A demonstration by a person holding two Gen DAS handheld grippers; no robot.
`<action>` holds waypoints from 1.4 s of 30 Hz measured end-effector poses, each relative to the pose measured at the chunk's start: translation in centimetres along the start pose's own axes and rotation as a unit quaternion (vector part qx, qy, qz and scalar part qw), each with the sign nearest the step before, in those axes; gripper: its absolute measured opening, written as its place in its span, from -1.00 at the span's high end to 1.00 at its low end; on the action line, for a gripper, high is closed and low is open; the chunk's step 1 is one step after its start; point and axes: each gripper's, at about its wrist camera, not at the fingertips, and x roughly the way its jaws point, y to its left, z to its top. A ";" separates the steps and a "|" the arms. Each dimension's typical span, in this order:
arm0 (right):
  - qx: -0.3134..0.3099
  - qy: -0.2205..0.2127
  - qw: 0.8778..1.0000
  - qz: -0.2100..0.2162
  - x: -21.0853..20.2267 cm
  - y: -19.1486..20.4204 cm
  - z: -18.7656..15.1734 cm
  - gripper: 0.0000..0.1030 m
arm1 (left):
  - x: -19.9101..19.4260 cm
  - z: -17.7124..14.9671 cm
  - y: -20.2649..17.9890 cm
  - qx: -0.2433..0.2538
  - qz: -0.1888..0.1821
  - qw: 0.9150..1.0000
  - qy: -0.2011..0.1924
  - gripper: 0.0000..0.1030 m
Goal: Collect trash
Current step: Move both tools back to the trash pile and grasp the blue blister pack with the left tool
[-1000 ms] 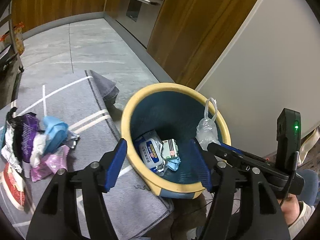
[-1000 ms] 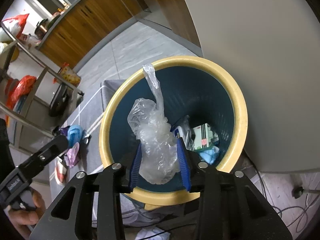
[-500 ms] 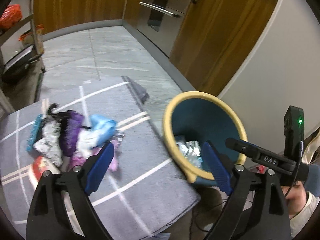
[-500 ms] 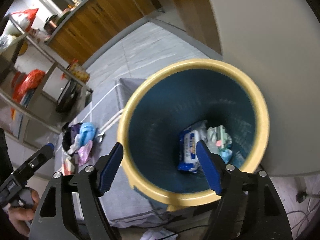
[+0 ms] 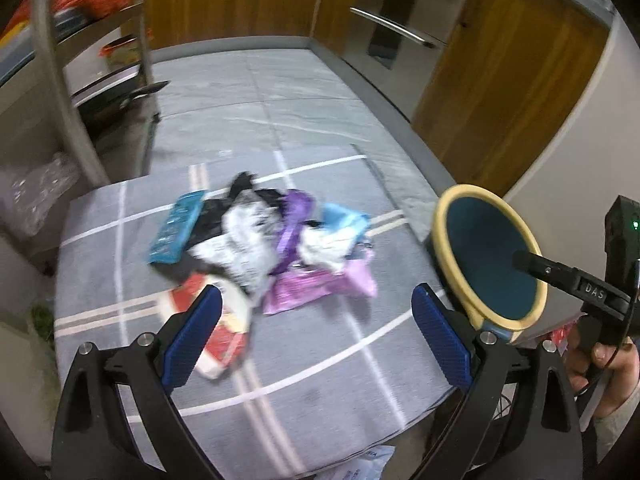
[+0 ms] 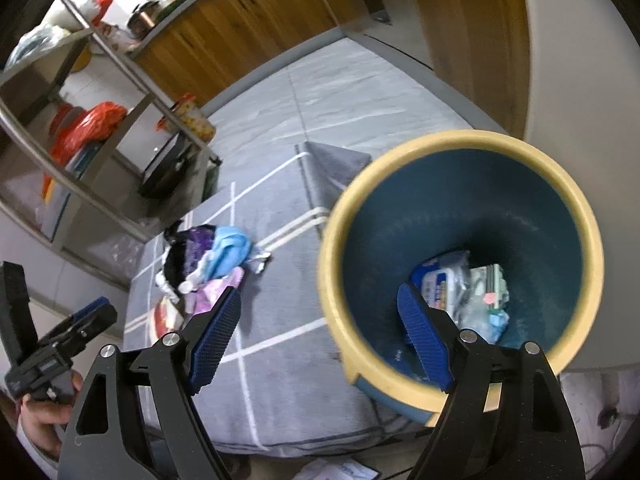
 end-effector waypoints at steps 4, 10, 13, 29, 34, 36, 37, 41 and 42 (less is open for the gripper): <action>-0.017 0.008 1.000 0.008 0.7 2.0 0.0 -0.58 | -1.2 0.1 3.0 -0.028 0.005 1.000 -0.002 -0.82; -0.042 0.015 0.999 0.017 1.5 4.8 0.3 -0.58 | -1.6 0.9 7.1 -0.044 0.037 0.998 -0.003 -0.82; -0.049 0.019 0.998 0.021 2.0 5.9 0.3 -0.58 | -0.8 1.4 9.3 -0.053 0.050 0.997 0.002 -0.82; -0.061 0.045 0.996 0.034 5.5 9.2 0.0 -0.58 | 8.1 4.0 16.3 -0.095 0.033 0.993 0.059 -0.82; -0.066 0.053 0.996 0.036 6.0 9.5 -0.3 -0.58 | 11.3 5.0 16.4 -0.066 0.025 0.994 0.080 -0.82; -0.065 0.054 0.996 0.036 6.2 9.5 -0.2 -0.58 | 12.5 5.2 16.4 -0.059 0.031 0.994 0.086 -0.82; -0.065 0.055 0.996 0.036 6.2 9.4 -0.2 -0.58 | 13.0 5.2 16.2 -0.054 0.032 0.994 0.089 -0.82; -0.057 0.058 0.996 0.034 6.7 9.1 0.0 -0.58 | 14.6 4.9 15.2 -0.021 0.038 0.994 0.102 -0.77; -0.056 0.058 0.996 0.034 6.8 9.0 0.0 -0.58 | 14.8 4.8 15.1 -0.017 0.036 0.994 0.104 -0.70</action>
